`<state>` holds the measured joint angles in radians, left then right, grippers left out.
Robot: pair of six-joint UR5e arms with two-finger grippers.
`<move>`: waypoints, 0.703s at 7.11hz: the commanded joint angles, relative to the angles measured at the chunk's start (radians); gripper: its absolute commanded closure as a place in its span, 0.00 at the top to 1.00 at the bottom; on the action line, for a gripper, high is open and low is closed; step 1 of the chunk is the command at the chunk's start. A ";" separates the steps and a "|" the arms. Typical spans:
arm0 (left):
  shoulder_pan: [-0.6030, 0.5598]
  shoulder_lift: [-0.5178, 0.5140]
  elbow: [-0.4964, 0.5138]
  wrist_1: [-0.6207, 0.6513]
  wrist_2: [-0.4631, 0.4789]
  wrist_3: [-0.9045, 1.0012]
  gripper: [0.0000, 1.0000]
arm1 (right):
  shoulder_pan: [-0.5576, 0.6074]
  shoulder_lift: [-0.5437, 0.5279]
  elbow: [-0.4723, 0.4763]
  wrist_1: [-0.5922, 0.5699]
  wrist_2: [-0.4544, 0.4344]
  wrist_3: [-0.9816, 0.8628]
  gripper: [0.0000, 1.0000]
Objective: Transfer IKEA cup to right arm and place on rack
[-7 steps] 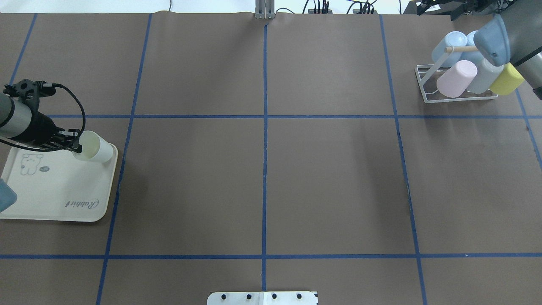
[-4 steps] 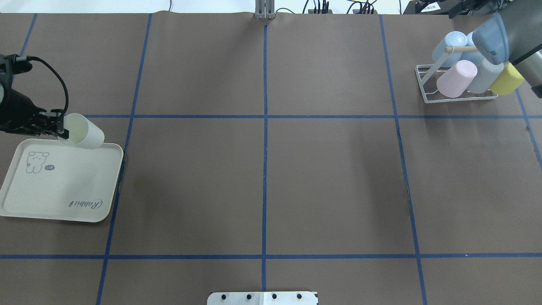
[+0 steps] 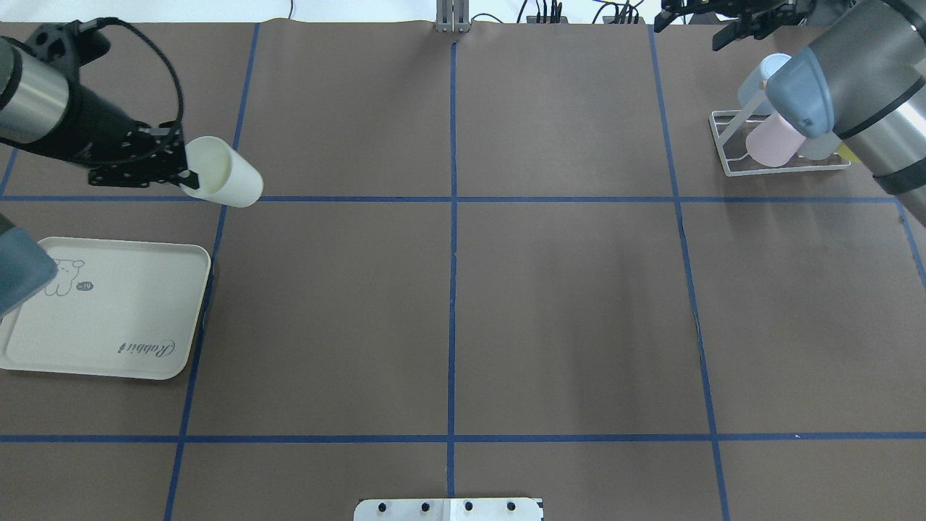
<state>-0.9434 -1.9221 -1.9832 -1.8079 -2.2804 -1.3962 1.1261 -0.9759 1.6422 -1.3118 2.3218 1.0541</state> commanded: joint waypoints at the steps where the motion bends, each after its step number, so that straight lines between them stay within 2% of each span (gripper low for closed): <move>1: 0.133 -0.090 0.009 -0.269 0.113 -0.352 0.00 | -0.090 -0.003 0.135 0.110 -0.016 0.282 0.98; 2: 0.176 -0.091 0.033 -0.456 0.171 -0.506 0.00 | -0.135 -0.021 0.127 0.338 -0.075 0.510 0.98; 3: 0.179 -0.091 0.064 -0.617 0.186 -0.617 0.00 | -0.179 -0.056 0.125 0.566 -0.144 0.719 0.98; 5: 0.179 -0.072 0.143 -0.964 0.191 -0.804 0.00 | -0.235 -0.143 0.122 0.986 -0.235 0.935 0.98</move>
<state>-0.7667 -2.0020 -1.8893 -2.5641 -2.0968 -2.0840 0.9251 -1.0698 1.7660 -0.5752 2.1438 1.8552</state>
